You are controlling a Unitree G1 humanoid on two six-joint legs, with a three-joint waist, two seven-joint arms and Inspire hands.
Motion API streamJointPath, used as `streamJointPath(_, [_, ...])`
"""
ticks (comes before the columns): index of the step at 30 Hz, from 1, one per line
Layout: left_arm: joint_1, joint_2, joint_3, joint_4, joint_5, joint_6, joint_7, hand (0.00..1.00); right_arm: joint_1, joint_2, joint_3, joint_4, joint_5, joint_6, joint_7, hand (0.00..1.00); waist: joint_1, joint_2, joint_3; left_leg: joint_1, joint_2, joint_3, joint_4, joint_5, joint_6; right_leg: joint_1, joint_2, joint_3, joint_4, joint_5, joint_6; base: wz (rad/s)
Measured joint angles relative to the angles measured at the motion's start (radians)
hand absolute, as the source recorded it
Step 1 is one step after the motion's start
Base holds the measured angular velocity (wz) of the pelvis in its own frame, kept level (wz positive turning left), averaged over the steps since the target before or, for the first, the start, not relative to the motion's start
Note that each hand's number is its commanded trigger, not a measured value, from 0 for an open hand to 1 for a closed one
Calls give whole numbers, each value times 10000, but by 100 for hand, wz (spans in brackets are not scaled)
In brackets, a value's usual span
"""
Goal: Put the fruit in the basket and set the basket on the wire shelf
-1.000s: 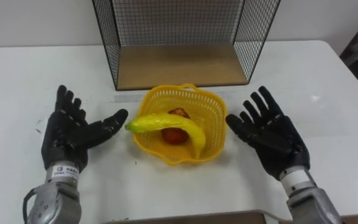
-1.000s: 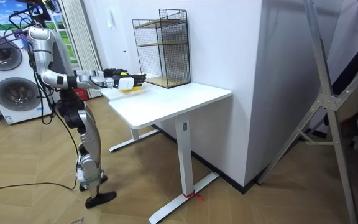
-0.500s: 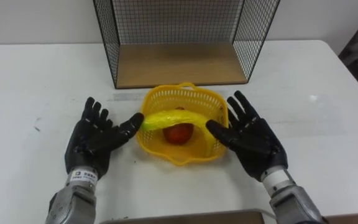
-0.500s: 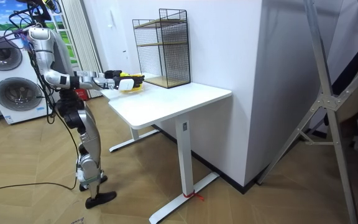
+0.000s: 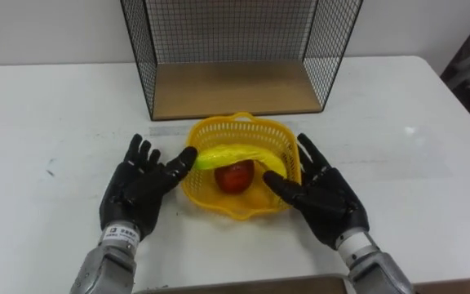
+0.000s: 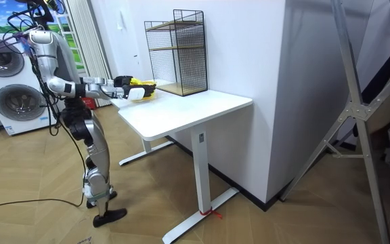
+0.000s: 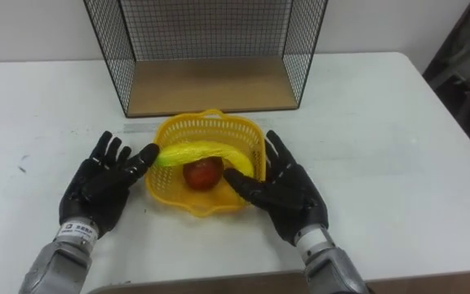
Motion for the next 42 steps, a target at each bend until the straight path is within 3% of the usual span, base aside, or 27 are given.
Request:
streamJointPath(8, [-1, 189, -209, 29, -527, -2, -32, 0, -4, -55, 240, 0, 322, 5, 1, 0, -4, -29, 39, -83, -6, 1, -13, -4, 0, -113, 5, -3, 112, -1, 0, 0])
streamJointPath(18, [0, 212, -480, 26, -1113, -222, -95, 0, -14, -97, 354, 0, 726, 3, 88, 0, -16, 15, 58, -71, 0, 17, -47, -3, 0, -139, 84, -8, 101, 0, -1, 0])
streamJointPath(25, [0, 288, -577, 43, -2358, -238, -201, 0, -20, -72, 417, 0, 672, 2, 145, 0, -68, 38, 67, -44, -5, 26, -38, -2, 1, -133, 78, 3, 101, 0, -1, 0])
streamJointPath(42, [0, 124, -621, 244, -2518, -202, -574, 0, -41, -22, 447, 4, 655, 21, 192, 0, -201, 53, 83, -82, 2, 35, -13, -3, 0, -153, 78, 1, 100, 0, -1, 0])
